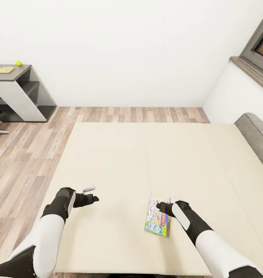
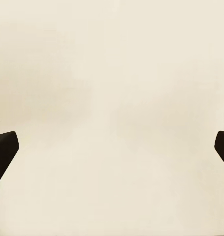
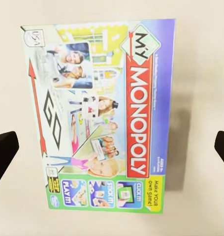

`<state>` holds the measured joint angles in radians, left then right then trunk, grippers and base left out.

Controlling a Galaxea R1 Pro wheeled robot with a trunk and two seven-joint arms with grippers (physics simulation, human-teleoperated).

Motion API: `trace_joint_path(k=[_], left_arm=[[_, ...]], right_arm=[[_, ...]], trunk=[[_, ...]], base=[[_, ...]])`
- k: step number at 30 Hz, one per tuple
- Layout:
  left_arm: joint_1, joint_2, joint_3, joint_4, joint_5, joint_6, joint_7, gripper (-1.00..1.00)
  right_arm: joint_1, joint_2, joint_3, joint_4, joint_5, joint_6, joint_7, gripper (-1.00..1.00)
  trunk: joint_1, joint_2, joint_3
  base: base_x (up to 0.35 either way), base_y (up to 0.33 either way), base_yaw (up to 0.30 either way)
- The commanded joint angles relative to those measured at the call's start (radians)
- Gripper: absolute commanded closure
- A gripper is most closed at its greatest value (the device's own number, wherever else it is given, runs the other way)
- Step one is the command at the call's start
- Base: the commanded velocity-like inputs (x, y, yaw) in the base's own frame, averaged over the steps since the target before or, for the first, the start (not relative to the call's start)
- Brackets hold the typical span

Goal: Put all the toys in the child's room - the three board games (two on the bed and one on the table), the two jigsaw puzzles on the table, and the tennis ball on the table - inside the toy box on the table in the child's room.

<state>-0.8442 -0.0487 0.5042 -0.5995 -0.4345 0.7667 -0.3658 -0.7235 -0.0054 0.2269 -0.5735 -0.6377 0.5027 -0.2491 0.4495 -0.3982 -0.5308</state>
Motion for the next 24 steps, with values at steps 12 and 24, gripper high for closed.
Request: trace_joint_path(k=[12,24], left_arm=[[-0.001,-0.001,0.007,-0.002,-0.01,0.002,-0.008,-1.0],[-0.002,0.006,0.01,-0.01,-0.01,0.001,-0.01,-1.0]], right_arm=[[-0.001,-0.001,0.005,-0.002,-0.008,0.002,-0.009,-1.0],[-0.001,0.001,0.006,-0.005,-0.008,-0.032,-0.008,-1.0]], trunk=[[0.0,-0.002,-0.021],[0.0,-0.002,-0.029]], base=[[0.0,0.0,0.0],[0.0,0.0,0.0]])
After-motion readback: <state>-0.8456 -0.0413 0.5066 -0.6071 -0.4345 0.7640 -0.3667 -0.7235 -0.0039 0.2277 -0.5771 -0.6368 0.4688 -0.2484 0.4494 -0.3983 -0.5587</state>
